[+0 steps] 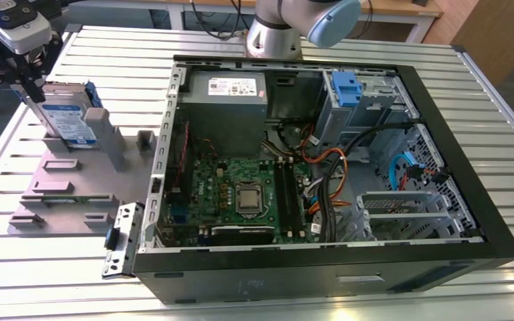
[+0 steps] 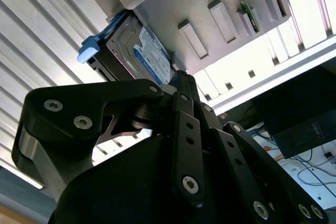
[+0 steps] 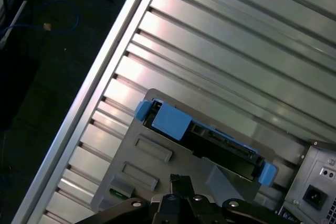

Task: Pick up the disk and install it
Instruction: 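Pick up the disk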

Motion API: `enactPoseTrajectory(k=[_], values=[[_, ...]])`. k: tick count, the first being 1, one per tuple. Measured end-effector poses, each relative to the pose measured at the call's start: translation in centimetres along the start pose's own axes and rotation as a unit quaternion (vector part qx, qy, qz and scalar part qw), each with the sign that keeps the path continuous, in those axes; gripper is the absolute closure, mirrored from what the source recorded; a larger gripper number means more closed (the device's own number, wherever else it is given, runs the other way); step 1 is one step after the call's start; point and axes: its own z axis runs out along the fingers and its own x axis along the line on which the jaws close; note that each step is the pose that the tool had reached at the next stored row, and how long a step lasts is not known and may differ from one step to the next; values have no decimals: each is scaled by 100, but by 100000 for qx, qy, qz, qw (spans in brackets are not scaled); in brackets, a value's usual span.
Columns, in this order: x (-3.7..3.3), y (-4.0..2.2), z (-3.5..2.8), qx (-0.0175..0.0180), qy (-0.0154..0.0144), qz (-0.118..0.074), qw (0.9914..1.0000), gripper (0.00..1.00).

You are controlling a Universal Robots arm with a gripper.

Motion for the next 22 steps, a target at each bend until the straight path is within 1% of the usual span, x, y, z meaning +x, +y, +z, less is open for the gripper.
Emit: enactPoseTrajectory(k=[22], values=[[0, 0, 0, 20, 79, -2380, 99972, 89]])
